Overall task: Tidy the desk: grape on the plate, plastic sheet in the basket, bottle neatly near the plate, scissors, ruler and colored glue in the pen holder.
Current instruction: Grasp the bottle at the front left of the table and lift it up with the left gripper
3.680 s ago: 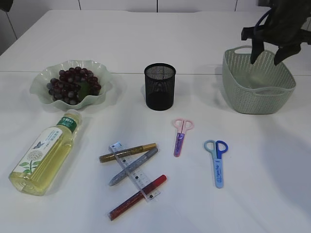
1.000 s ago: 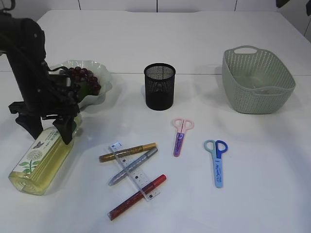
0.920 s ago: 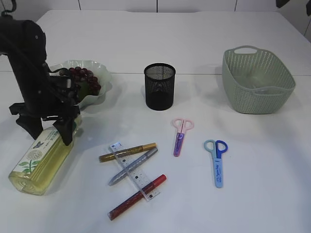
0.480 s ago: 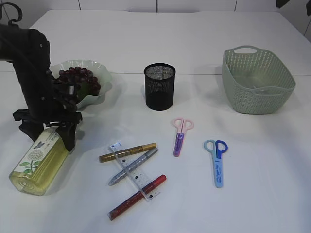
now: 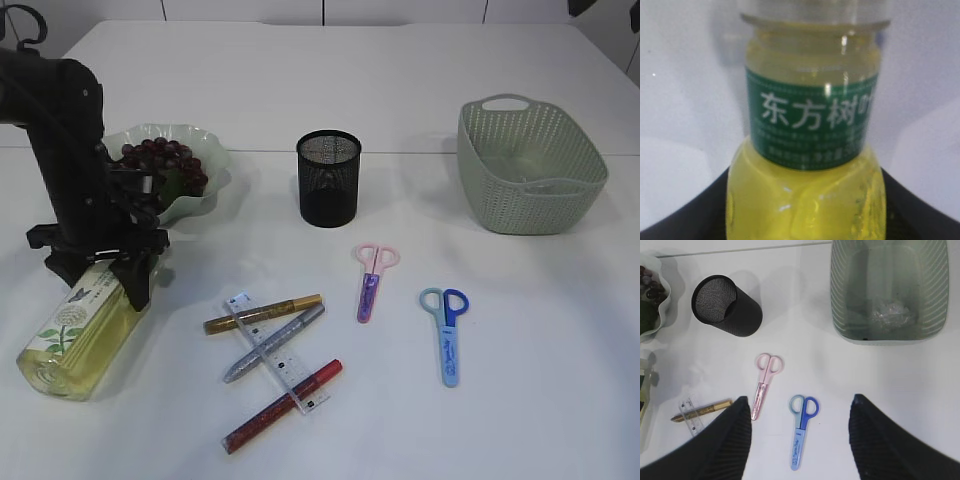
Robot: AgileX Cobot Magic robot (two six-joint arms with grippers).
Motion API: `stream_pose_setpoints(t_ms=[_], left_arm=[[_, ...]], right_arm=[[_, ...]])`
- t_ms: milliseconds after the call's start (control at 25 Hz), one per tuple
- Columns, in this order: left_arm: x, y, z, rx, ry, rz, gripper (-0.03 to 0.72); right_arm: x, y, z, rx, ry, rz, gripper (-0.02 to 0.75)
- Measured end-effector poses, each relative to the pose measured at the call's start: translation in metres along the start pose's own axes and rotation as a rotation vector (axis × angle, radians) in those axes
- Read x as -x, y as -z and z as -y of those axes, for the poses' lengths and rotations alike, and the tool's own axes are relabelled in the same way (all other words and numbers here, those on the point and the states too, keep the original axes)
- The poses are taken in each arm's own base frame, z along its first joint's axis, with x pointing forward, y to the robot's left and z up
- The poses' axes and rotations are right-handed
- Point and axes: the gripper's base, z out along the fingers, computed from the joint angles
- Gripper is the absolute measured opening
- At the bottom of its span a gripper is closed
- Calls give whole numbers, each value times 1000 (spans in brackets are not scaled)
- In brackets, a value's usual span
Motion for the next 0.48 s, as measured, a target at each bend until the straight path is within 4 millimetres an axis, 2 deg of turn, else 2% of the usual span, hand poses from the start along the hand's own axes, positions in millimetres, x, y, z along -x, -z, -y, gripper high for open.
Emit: stream_pose_setpoints(t_ms=[120,480], left_arm=[[0,0,0,0,0,2,438],[0,0,0,-4,1,2,436]], right_arm=[[0,0,0,0,0,-2,483],[0,0,0,0,0,-2,484]])
